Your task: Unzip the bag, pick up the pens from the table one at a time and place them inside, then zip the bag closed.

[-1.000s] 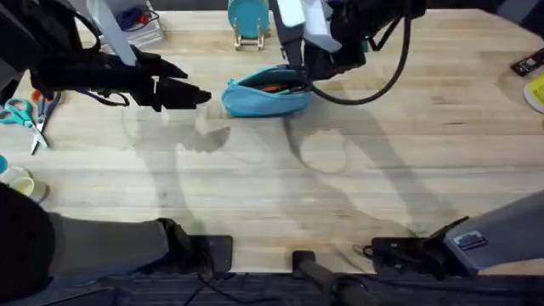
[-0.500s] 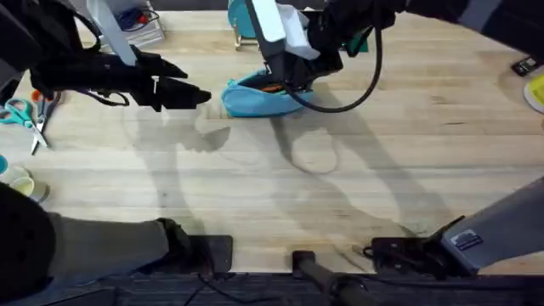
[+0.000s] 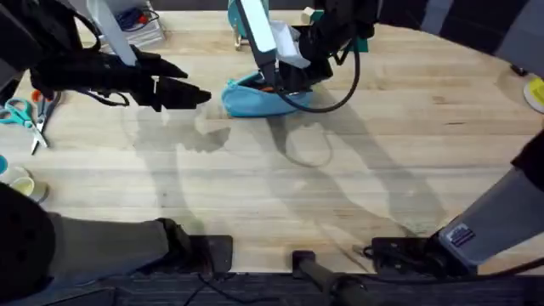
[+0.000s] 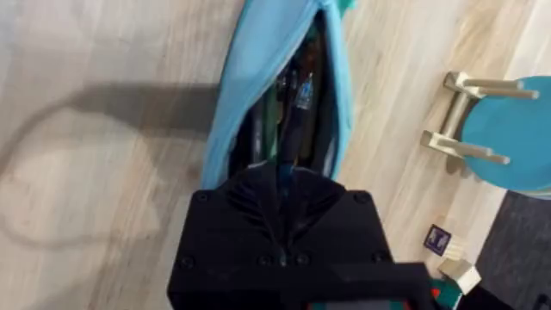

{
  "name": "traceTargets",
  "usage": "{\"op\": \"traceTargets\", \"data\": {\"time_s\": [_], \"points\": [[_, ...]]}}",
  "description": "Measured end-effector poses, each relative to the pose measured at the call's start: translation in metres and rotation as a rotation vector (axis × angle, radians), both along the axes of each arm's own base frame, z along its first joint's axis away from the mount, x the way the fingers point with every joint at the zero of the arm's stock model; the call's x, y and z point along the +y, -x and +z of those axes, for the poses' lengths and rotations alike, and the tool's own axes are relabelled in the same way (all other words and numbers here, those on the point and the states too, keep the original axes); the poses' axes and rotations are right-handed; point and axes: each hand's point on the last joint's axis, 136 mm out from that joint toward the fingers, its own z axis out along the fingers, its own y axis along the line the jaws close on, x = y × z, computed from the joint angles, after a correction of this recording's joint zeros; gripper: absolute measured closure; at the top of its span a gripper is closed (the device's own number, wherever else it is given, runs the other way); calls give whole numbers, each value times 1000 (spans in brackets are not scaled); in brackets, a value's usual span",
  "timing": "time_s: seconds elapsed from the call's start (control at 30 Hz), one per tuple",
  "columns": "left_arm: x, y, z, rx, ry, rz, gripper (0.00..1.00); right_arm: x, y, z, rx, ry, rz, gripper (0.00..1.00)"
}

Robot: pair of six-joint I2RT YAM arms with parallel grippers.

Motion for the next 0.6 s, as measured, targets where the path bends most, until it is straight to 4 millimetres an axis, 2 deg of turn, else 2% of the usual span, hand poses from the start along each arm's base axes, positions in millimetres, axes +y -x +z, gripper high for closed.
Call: {"op": "traceTargets", "data": {"time_s": [0.3,0.6], "points": [[0,0,0,0,0,0,8,9,-10,5,-37,-45,-10,970],[0,0,0,0,0,0,7,12,-7,-9,1,-30,-9,970]]}}
